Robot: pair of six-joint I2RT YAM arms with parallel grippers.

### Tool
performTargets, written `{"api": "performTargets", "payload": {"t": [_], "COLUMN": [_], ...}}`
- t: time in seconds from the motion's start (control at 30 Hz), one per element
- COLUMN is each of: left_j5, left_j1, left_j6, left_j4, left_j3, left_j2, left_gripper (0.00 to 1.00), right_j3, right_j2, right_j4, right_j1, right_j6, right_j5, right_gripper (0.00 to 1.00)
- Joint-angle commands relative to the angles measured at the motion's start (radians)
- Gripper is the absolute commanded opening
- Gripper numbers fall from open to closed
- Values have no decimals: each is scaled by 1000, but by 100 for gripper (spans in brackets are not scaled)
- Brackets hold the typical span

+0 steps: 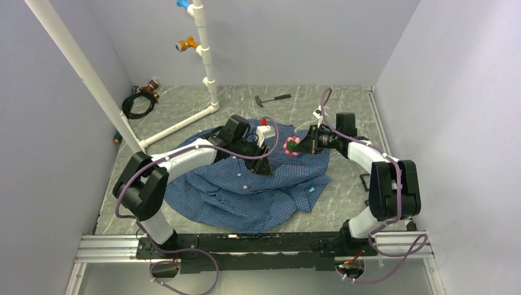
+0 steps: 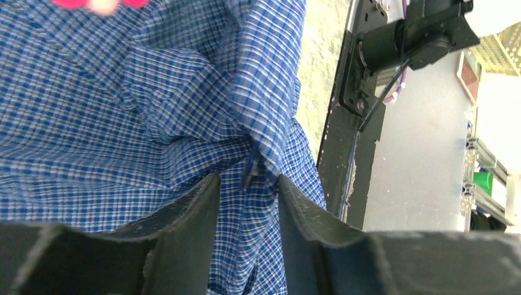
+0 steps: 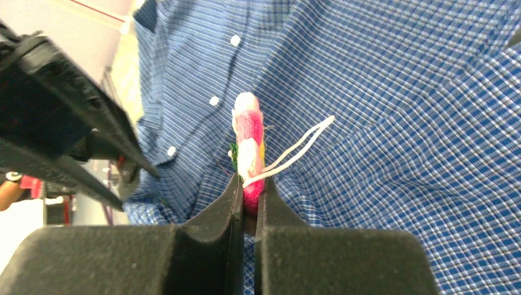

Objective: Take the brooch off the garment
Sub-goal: Remove the brooch from the clothes, then close the brooch.

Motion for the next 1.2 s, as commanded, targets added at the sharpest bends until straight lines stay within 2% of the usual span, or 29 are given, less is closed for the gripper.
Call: {"api": "performTargets", "payload": {"t": [0.0,0.1,0.17,0.2,0.23,0.3,0.4,0.47,0.57,0.67,0.73,0.8,0.83,1.03,1.17], "left_j5": [23,72,91,91,105,159,242,274,232,184,163,126,112,79,54], "left_j1": [75,123,134,134,134,134,128,107,56,26,18,11,7,-2,-7], "left_j6": [41,34,56,58,52,1,-141,-231,-190,-147,-167,-169,-162,-138,-128], "left_j4": [-30,-26,12,47,91,159,288,388,373,298,313,293,287,282,272], "left_j3": [94,132,120,100,62,35,-8,-50,-67,-42,-43,-35,-32,-22,-3], "left_j2": [-5,-12,-53,-78,-102,-114,-91,-80,-88,-69,-63,-55,-51,-39,-28], "left_gripper": [50,62,91,98,99,95,74,69,68,56,59,73,75,64,62], "right_j3": [-11,-74,-128,-155,-179,-207,-265,-301,-309,-290,-288,-290,-291,-289,-283], "right_j2": [-82,-109,-125,-137,-147,-166,-178,-181,-189,-201,-202,-204,-203,-190,-177], "right_j4": [171,286,404,462,511,538,651,738,742,641,622,626,625,626,624], "right_j1": [-17,-19,-17,-15,-14,-5,12,23,37,44,47,49,49,52,53], "right_j6": [195,376,496,553,591,623,733,828,856,793,785,792,794,811,825], "right_j5": [-127,-209,-262,-287,-303,-330,-367,-377,-374,-366,-366,-367,-369,-372,-376], "right_gripper": [0,0,0,0,0,0,0,0,0,0,0,0,0,0,0]}}
